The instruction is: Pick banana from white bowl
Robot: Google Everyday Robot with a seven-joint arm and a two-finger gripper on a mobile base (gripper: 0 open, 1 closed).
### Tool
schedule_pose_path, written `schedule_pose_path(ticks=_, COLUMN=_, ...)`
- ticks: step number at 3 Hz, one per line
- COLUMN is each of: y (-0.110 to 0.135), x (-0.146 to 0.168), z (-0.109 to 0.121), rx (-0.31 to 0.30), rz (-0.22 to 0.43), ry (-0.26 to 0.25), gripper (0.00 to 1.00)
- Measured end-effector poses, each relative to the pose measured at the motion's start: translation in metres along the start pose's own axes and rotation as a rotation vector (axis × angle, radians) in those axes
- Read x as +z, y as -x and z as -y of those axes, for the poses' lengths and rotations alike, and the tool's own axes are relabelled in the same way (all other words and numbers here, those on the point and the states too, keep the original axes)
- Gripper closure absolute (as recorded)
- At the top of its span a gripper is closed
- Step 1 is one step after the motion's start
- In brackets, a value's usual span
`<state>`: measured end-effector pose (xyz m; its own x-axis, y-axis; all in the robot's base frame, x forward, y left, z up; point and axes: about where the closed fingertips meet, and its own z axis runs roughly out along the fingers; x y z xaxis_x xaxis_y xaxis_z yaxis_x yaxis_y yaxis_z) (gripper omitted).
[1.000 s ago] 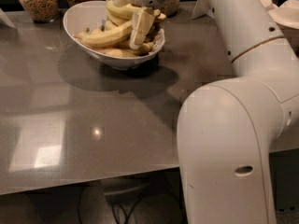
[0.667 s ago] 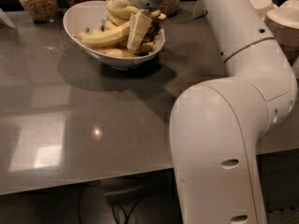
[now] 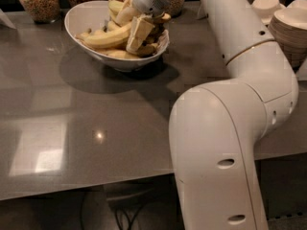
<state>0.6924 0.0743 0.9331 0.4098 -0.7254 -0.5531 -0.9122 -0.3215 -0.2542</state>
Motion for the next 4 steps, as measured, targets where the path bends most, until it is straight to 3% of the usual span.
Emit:
schedule_pose_path(ticks=3, y=0.003, x=-0.025, z=-0.009, rx=0.03, rz=-0.002, ry=-0.019, gripper=1.0)
schedule_pose_path(ticks=4, y=0.0, x=-0.051, z=-0.024, rx=0.044, rz=0.023, ry=-0.048, gripper=1.0)
